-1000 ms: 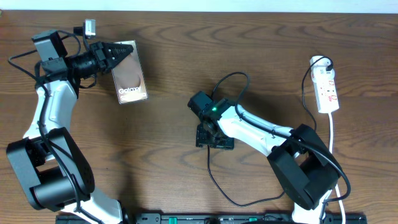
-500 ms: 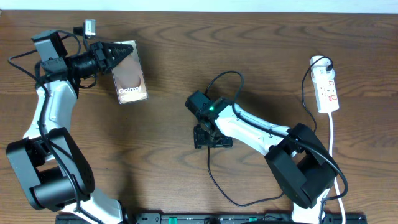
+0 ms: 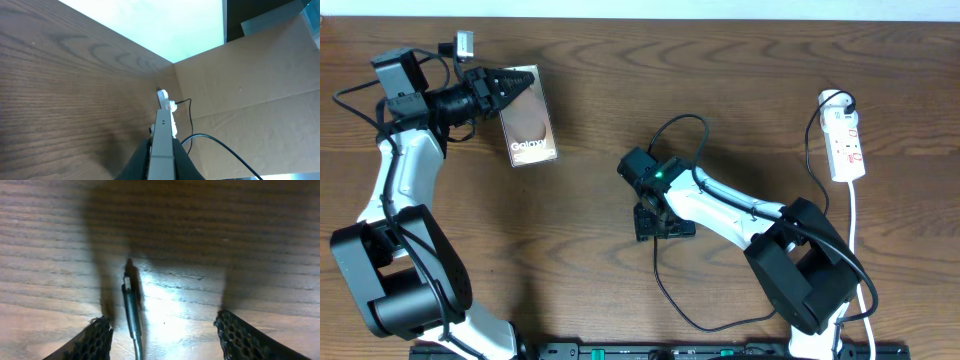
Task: Plug charger to phone and switch on socket
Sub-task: 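Lower the right gripper and grasp the black cable's connector end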
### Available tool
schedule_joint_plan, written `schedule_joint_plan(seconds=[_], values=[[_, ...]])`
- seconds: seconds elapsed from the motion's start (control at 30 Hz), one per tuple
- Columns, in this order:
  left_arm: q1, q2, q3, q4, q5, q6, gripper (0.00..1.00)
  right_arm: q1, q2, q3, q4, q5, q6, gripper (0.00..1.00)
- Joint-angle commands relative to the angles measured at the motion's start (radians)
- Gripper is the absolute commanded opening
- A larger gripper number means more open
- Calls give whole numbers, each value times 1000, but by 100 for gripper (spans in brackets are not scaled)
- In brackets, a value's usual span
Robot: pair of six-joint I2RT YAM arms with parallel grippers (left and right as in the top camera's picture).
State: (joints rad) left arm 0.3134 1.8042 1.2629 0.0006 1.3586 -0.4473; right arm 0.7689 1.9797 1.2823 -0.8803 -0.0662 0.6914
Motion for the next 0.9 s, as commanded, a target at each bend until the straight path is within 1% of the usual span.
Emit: schedule_joint_plan(seconds=[0.0,0.17,0.2,0.23,0.27,0.4,0.47,0.53,0.6,0.7,0.87], values=[[4,-26,2,0,18,2,7,5,19,14,-11,40,3,65],[4,-26,2,0,18,2,7,5,19,14,-13,41,9,56],[4,-26,2,0,18,2,7,5,19,14,-13,41,10,53],[4,-26,2,0,18,2,8,5,19,14,-13,41,10,47],[4,-26,2,0,18,2,7,5,19,14,-13,40,10,45],[4,-26,2,0,18,2,7,5,19,14,-12,38,10,41],[4,-26,2,0,18,2,7,5,19,14,-12,38,10,36],[4,-26,2,0,18,2,7,5,19,14,-12,38,10,34],[4,-26,2,0,18,2,7,5,19,14,-11,38,10,27],[4,-26,2,0,18,2,7,5,19,14,-11,38,10,20],[4,-26,2,0,18,2,7,5,19,14,-11,38,10,15]])
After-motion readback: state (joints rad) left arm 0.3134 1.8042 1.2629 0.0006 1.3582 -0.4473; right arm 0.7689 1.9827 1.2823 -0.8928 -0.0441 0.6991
